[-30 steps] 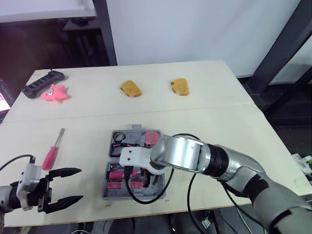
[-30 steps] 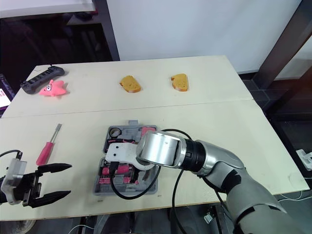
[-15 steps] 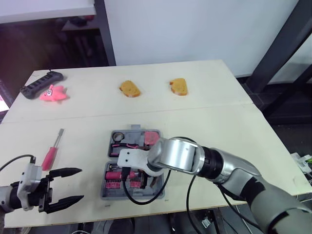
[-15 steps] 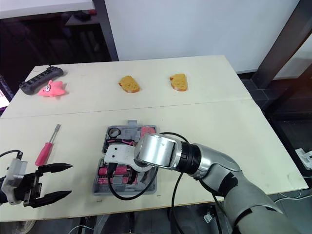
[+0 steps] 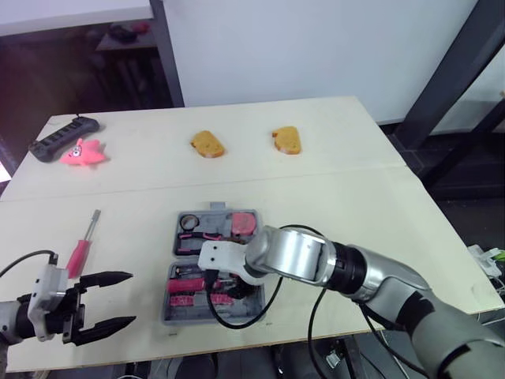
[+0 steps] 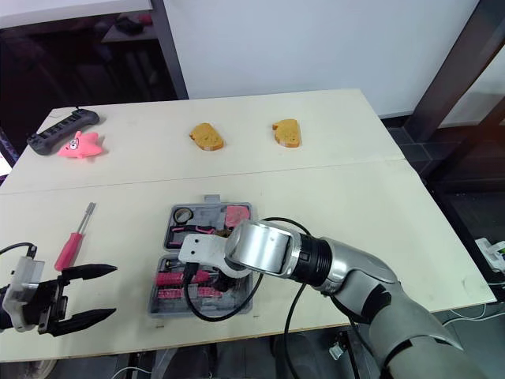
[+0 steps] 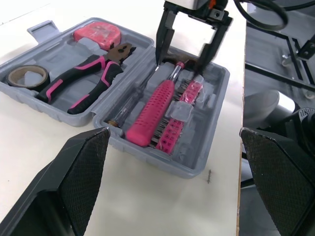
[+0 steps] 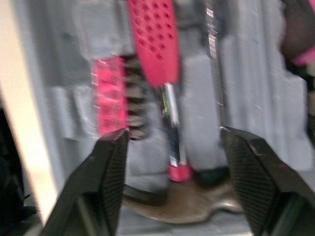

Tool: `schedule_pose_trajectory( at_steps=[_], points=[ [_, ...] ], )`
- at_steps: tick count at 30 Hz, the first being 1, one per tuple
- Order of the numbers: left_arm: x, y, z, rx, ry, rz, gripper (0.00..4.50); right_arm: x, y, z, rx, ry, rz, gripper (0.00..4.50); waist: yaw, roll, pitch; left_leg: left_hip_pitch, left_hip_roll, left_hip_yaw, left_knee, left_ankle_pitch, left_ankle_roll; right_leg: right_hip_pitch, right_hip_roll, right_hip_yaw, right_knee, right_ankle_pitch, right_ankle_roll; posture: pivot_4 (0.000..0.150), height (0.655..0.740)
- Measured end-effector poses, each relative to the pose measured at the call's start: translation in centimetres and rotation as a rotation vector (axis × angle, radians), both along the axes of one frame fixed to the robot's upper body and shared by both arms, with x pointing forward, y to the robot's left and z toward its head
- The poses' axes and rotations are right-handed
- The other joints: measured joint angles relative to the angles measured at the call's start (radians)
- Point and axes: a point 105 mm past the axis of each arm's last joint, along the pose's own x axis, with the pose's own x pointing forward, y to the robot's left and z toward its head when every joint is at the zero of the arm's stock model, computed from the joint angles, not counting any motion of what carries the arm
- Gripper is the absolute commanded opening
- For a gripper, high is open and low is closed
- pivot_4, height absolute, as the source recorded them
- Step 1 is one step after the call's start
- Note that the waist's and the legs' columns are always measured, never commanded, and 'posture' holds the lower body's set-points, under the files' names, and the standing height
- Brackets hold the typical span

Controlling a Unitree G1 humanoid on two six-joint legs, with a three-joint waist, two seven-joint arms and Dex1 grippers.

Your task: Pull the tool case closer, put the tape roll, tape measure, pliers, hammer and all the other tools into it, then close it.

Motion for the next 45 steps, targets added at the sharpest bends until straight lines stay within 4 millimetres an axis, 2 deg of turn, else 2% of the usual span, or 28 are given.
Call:
schedule_pose_trajectory(
  at_steps=[6, 9, 13, 14, 19, 25, 32, 45],
  points=[
    [0.2, -0.1, 0.1, -0.002, -0.007, -0.003, 4.50, 0.6, 0.1, 1.0, 0.056, -0.006, -0.031, 3.10, 0.000, 0.000, 0.000, -0.003, 0.000, 0.000, 0.000, 0.000, 0.000, -0.002, 0.000, 0.000, 0.000, 0.000, 0.000, 0.150, 0.7400],
    [0.4, -0.1, 0.2, -0.003, -0.011, -0.004, 4.50, 0.6, 0.2, 1.4, 0.103, 0.003, -0.046, 2.21, 0.000, 0.000, 0.000, -0.003, 0.000, 0.000, 0.000, 0.000, 0.000, -0.003, 0.000, 0.000, 0.000, 0.000, 0.000, 0.150, 0.7400],
    [0.4, -0.1, 0.2, -0.004, -0.010, -0.005, 4.50, -0.1, 0.5, 1.8, 0.185, 0.028, -0.038, 0.24, 0.000, 0.000, 0.000, -0.003, 0.000, 0.000, 0.000, 0.000, 0.000, -0.003, 0.000, 0.000, 0.000, 0.000, 0.000, 0.150, 0.7400],
    [0.4, -0.1, 0.2, -0.004, -0.010, -0.005, 4.50, -0.3, 0.5, 1.7, 0.202, 0.035, -0.036, 0.08, 0.000, 0.000, 0.000, -0.003, 0.000, 0.000, 0.000, 0.000, 0.000, -0.003, 0.000, 0.000, 0.000, 0.000, 0.000, 0.150, 0.7400],
    [0.4, -0.1, 0.0, -0.007, -0.003, -0.004, 4.50, -1.2, 1.1, 1.7, 0.340, 0.015, 0.002, 0.08, 0.000, 0.000, 0.000, -0.004, 0.000, 0.000, 0.001, 0.000, 0.000, -0.003, 0.000, 0.000, 0.000, 0.000, 0.001, 0.150, 0.7400],
    [0.5, -0.1, 0.1, -0.008, -0.005, -0.004, 4.50, -1.1, 2.0, 1.8, 0.432, -0.004, 0.016, 0.08, 0.001, 0.000, 0.000, -0.003, 0.000, 0.000, 0.001, 0.000, 0.000, -0.003, 0.000, 0.000, 0.001, 0.000, 0.000, 0.150, 0.7400],
    [0.4, -0.1, 0.1, -0.008, -0.003, -0.001, 4.50, -0.9, 1.8, 0.0, 0.408, 0.020, -0.013, 0.08, 0.001, 0.000, 0.000, -0.004, 0.000, 0.000, 0.001, 0.000, 0.000, -0.003, 0.000, 0.000, 0.001, 0.000, 0.000, 0.150, 0.7400],
    [0.4, 0.0, 0.0, -0.008, 0.001, 0.007, 4.50, -0.6, 2.0, -1.3, 0.367, 0.019, -0.031, 0.08, 0.000, -0.001, -0.001, -0.003, 0.000, 0.000, 0.001, 0.000, 0.000, -0.002, 0.000, 0.000, 0.001, 0.000, 0.001, 0.150, 0.7400]
  ],
)
